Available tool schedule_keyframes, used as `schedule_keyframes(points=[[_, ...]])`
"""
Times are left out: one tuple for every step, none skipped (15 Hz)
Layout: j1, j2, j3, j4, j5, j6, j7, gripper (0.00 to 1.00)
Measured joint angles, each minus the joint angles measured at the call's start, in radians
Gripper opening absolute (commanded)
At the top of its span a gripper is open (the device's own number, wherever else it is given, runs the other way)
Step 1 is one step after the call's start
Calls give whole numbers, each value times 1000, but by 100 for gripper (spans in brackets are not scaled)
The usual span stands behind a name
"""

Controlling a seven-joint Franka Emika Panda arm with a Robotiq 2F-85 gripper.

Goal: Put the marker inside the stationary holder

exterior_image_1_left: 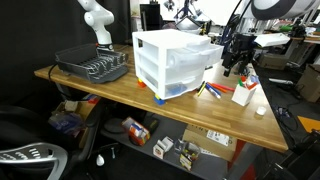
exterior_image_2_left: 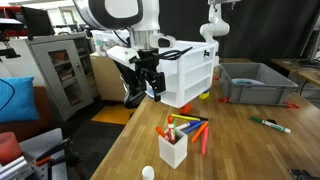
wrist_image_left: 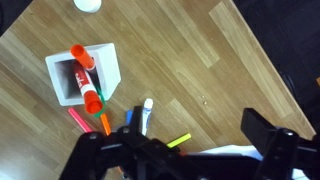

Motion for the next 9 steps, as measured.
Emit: schedule_keyframes(points=[[1, 0, 0, -2, 15, 0, -5, 100], [2, 0, 0, -6, 30, 0, -10, 100], [2, 0, 1, -13, 43, 0, -15, 100], [2, 0, 1, -22, 51, 1, -18, 100], [1, 0, 0, -33, 57, 1, -18, 100], [0, 1, -4, -39, 59, 3, -18, 100], [-1, 3, -8, -41, 59, 3, -18, 100], [-2, 7, -12, -42, 59, 4, -19, 100], [-4, 14, -15, -44, 59, 8, -19, 100]])
